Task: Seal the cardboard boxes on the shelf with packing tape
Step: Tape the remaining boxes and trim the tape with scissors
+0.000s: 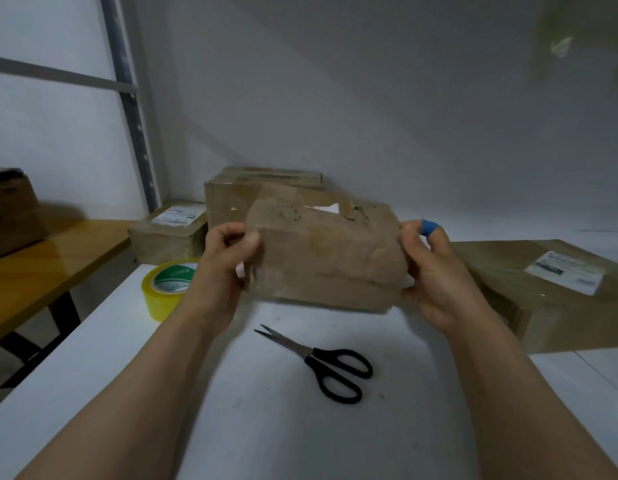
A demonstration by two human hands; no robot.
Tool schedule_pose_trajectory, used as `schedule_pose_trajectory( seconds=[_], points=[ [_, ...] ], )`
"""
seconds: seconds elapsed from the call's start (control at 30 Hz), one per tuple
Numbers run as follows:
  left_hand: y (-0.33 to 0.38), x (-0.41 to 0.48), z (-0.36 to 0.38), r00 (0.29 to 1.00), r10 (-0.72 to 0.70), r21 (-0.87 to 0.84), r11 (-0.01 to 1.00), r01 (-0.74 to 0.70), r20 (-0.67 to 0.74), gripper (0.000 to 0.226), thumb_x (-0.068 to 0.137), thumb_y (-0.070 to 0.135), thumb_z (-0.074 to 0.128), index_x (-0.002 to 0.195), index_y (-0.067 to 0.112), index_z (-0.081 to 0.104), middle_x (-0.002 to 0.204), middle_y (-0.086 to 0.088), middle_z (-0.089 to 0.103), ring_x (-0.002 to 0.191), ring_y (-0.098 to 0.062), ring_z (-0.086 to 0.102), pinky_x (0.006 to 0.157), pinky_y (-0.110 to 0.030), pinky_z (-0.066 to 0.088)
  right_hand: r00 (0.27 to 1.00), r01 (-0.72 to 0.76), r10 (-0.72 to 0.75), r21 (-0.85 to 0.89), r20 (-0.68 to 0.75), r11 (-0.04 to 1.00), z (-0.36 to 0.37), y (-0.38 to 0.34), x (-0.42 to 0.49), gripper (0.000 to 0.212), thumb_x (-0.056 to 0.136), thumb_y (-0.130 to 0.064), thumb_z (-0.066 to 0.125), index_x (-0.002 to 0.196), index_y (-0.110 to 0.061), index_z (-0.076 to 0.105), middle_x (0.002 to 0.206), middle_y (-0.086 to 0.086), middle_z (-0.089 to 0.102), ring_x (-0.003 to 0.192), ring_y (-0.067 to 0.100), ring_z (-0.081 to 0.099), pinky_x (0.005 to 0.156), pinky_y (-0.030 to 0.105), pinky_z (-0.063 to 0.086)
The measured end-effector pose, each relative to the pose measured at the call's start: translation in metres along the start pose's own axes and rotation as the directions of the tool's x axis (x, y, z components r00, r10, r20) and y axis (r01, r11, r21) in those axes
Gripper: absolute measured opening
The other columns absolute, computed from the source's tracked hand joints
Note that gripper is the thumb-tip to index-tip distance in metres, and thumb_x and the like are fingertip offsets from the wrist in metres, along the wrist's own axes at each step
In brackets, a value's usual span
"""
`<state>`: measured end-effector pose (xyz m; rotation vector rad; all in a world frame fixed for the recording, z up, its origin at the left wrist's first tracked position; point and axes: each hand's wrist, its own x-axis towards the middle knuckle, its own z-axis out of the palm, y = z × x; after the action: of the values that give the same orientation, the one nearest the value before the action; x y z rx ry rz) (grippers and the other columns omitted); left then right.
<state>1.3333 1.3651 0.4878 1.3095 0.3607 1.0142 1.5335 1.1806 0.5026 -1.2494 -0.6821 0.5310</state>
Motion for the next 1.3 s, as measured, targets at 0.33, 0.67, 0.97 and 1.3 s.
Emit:
schedule_pose_trajectory(
  seconds=[0.33, 0.67, 0.97, 1.3],
  points=[
    [-0.01, 0.002, 0.003, 1.0, -0.018, -0.004, 1.0, 0.018, -0.019, 0.046, 0.096, -0.002, 0.058, 0.139, 0.013, 0.053, 0.095, -0.003, 0.065, 0.093, -0.02, 0.067, 0.092, -0.038, 0.056, 0.995, 0.101, -0.102, 0.021, 0.021, 0.995, -0.006, 0.002, 0.003, 0.062, 0.089, 0.012, 0.06, 0.133, -0.029, 0.047, 0.13, -0.003, 0.067, 0.11, 0.02, 0.07, 0.07, 0.028, 0.058],
    [0.0, 0.006, -0.013, 0.997, -0.078, -0.015, 0.997, 0.078, 0.02, 0.049, 0.098, -0.003, 0.048, 0.136, 0.025, 0.061, 0.127, -0.012, 0.069, 0.112, -0.029, 0.068, 0.094, -0.046, 0.056, 0.953, 0.186, -0.234, -0.242, -0.192, 0.952, -0.003, -0.011, -0.006, 0.035, 0.091, -0.037, 0.071, 0.122, -0.029, 0.059, 0.09, 0.0, 0.078, 0.081, 0.013, 0.076, 0.078, 0.035, 0.06],
    [-0.005, 0.006, -0.015, 0.992, -0.086, 0.009, 0.996, 0.086, 0.093, 0.051, 0.097, -0.004, 0.047, 0.14, 0.022, 0.058, 0.134, -0.017, 0.063, 0.118, -0.032, 0.063, 0.099, -0.047, 0.052, 0.955, 0.248, -0.291, -0.381, -0.059, 0.891, -0.005, -0.001, 0.001, 0.043, 0.08, -0.073, 0.063, 0.114, -0.047, 0.063, 0.123, -0.003, 0.062, 0.107, 0.017, 0.064, 0.093, 0.049, 0.057],
    [-0.008, 0.012, -0.025, 0.999, -0.038, 0.055, 0.998, 0.04, -0.03, 0.061, 0.082, -0.029, 0.038, 0.121, 0.012, 0.057, 0.096, 0.004, 0.073, 0.09, -0.014, 0.067, 0.067, -0.022, 0.057, 0.931, 0.335, -0.278, -0.251, 0.236, 0.908, -0.009, -0.006, -0.005, 0.056, 0.071, -0.021, 0.088, 0.115, -0.037, 0.057, 0.148, -0.003, 0.044, 0.134, 0.005, 0.046, 0.093, 0.023, 0.054]
  ],
)
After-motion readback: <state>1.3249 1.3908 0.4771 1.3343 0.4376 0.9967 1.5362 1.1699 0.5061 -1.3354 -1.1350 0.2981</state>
